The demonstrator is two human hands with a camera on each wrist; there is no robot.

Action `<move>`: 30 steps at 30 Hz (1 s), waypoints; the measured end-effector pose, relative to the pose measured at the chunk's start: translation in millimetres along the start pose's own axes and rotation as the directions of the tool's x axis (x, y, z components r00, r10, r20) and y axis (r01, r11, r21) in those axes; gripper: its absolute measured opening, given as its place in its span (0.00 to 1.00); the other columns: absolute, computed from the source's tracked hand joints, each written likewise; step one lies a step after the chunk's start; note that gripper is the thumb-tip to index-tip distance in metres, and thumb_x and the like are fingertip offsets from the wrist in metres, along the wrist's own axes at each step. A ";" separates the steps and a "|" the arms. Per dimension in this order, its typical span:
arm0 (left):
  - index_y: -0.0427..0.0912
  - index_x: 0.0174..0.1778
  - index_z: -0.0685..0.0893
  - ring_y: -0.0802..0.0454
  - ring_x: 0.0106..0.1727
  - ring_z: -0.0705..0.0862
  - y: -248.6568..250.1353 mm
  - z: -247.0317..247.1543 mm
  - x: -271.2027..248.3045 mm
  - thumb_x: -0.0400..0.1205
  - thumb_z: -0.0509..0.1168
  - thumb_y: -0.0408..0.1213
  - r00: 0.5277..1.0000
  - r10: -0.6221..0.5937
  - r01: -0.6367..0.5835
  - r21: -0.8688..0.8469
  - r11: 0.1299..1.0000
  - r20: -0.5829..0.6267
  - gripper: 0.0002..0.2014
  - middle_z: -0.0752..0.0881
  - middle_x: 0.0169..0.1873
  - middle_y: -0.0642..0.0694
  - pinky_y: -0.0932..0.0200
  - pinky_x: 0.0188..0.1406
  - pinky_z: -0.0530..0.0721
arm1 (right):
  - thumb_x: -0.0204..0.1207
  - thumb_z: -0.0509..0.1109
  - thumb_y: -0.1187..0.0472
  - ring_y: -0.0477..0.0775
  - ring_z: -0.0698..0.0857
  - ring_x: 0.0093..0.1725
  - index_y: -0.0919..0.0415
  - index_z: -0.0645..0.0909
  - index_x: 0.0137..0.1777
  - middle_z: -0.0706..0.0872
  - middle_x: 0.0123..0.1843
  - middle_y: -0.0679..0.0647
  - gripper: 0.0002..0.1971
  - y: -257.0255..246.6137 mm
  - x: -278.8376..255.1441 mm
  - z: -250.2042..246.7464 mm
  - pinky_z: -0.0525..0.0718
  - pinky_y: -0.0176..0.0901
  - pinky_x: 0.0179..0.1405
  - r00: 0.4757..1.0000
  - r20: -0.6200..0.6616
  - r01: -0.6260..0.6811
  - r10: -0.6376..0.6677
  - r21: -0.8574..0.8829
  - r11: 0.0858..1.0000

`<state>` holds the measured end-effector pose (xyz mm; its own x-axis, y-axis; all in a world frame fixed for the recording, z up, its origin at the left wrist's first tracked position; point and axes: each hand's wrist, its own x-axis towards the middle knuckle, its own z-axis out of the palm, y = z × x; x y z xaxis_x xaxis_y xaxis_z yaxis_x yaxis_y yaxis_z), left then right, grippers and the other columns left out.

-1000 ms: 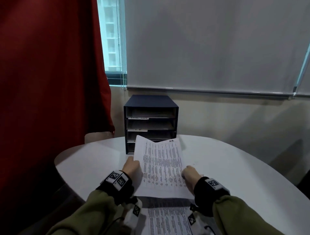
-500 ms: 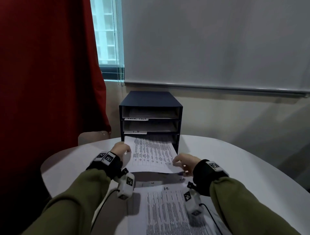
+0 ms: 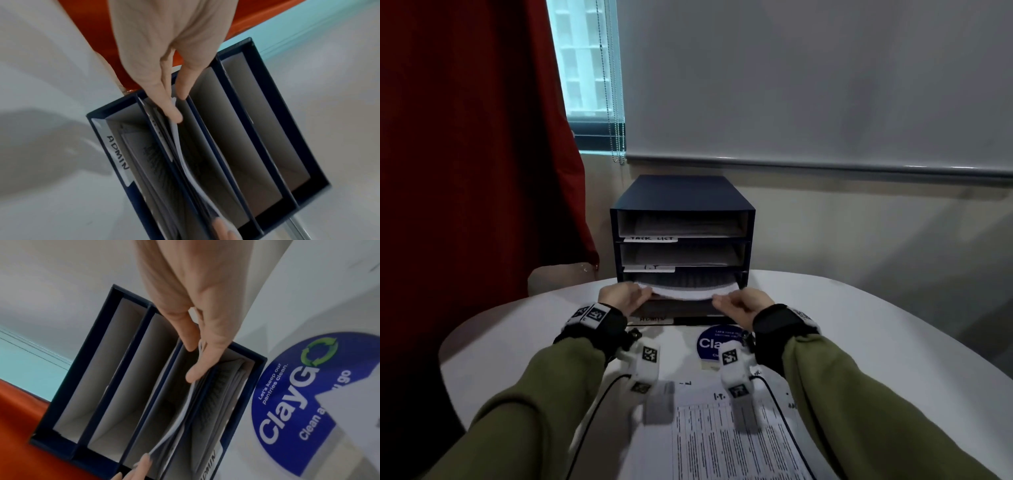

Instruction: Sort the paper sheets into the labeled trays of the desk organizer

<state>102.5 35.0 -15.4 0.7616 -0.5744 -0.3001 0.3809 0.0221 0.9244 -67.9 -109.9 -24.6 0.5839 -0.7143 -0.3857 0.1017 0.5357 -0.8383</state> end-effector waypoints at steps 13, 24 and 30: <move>0.43 0.47 0.83 0.53 0.35 0.81 -46.8 -20.4 -67.0 0.79 0.68 0.32 0.919 -0.114 -0.253 0.787 0.562 0.377 0.03 0.84 0.38 0.46 0.63 0.34 0.83 | 0.76 0.67 0.64 0.60 0.82 0.31 0.65 0.81 0.43 0.83 0.34 0.61 0.04 17.7 -70.9 -79.3 0.85 0.50 0.37 0.970 -0.076 -0.225 0.231 -0.639 0.736; 0.48 0.51 0.85 0.51 0.48 0.81 -78.7 -17.5 -109.2 0.76 0.67 0.36 0.881 -0.045 -0.458 0.874 0.161 0.470 0.09 0.82 0.47 0.48 0.65 0.41 0.78 | 0.77 0.64 0.71 0.54 0.83 0.22 0.67 0.80 0.50 0.79 0.38 0.62 0.06 44.9 -131.6 -107.9 0.82 0.39 0.22 0.972 -0.200 -0.232 0.124 -0.725 0.648; 0.57 0.36 0.83 0.52 0.45 0.80 -73.1 -17.6 -113.0 0.73 0.71 0.42 0.788 0.022 -0.578 0.728 0.368 0.615 0.04 0.84 0.44 0.46 0.56 0.48 0.79 | 0.74 0.71 0.75 0.50 0.68 0.24 0.67 0.77 0.45 0.64 0.32 0.56 0.06 40.4 -149.2 -107.4 0.74 0.28 0.13 0.986 -0.158 -0.146 0.045 -0.720 0.678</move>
<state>-2.2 112.8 -53.2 0.2863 -0.9555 -0.0712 -0.6824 -0.2555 0.6849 -237.3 -30.0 -42.3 0.4535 -0.7518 -0.4787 -0.5961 0.1435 -0.7900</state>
